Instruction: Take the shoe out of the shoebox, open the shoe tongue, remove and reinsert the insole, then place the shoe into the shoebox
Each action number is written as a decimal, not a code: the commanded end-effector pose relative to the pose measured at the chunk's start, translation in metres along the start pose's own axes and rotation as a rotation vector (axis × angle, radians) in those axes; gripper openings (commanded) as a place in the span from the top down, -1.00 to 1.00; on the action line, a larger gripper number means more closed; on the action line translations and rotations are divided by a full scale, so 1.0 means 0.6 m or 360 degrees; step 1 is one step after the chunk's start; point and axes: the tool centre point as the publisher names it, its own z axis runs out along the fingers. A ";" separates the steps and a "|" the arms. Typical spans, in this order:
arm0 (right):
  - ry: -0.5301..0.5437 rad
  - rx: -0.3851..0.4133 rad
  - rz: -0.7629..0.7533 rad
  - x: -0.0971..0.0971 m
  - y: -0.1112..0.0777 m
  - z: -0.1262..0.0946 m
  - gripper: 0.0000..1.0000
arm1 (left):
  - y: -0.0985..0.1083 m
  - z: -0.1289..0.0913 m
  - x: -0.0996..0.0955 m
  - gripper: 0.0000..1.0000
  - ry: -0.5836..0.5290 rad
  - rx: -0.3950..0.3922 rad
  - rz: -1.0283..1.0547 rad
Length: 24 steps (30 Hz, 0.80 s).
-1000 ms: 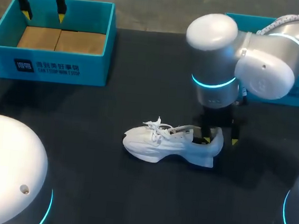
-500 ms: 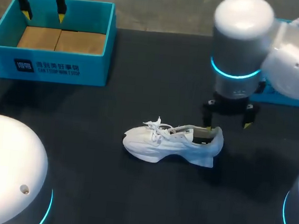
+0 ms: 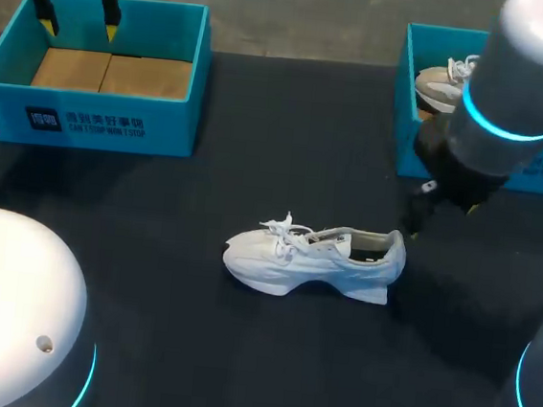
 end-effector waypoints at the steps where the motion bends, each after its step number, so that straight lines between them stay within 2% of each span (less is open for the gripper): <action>1: 0.0249 -0.0057 -0.0061 -0.013 -0.015 -0.007 -1.00 | 0.000 0.000 0.000 -1.00 -0.0001 0.0000 0.0000; 10: 0.0249 -0.0057 -0.0061 -0.013 -0.015 -0.007 -1.00 | 0.000 0.000 0.000 -1.00 -0.0001 0.0000 0.0000; 11: 0.0261 -0.0276 -0.0253 -0.025 -0.004 0.008 -1.00 | 0.000 0.000 0.000 -1.00 -0.0001 0.0000 0.0000; 12: 0.0322 -0.0355 -0.0306 -0.032 -0.005 0.016 -1.00 | 0.000 0.000 0.000 -1.00 -0.0001 0.0000 0.0000; 13: 0.0322 -0.0355 -0.0306 -0.032 -0.005 0.016 -1.00 | 0.000 0.000 0.000 -1.00 -0.0001 0.0000 0.0000; 15: 0.0392 -0.0573 -0.0414 -0.048 -0.016 0.034 -1.00 | 0.000 0.000 0.000 -1.00 -0.0001 0.0000 0.0000; 16: 0.0392 -0.0573 -0.0414 -0.048 -0.016 0.034 -1.00 | 0.000 0.000 0.000 -1.00 -0.0001 0.0000 0.0000; 18: 0.0426 -0.0725 -0.0488 -0.059 -0.024 0.040 -1.00 | 0.000 0.000 0.000 -1.00 -0.0001 0.0000 0.0000; 19: 0.0426 -0.0725 -0.0488 -0.059 -0.024 0.040 -1.00 | 0.000 0.000 0.000 -1.00 -0.0001 0.0000 0.0000; 21: 0.0429 -0.0828 -0.0554 -0.070 -0.031 0.037 -1.00 | 0.000 0.000 0.000 -1.00 -0.0001 0.0000 0.0000; 22: 0.0429 -0.0828 -0.0554 -0.070 -0.031 0.037 -1.00 | 0.000 0.000 0.000 -1.00 -0.0001 0.0000 0.0000; 24: 0.0402 -0.0963 -0.0611 -0.077 -0.042 0.034 -1.00 | 0.000 0.000 0.000 -1.00 -0.0001 0.0000 0.0000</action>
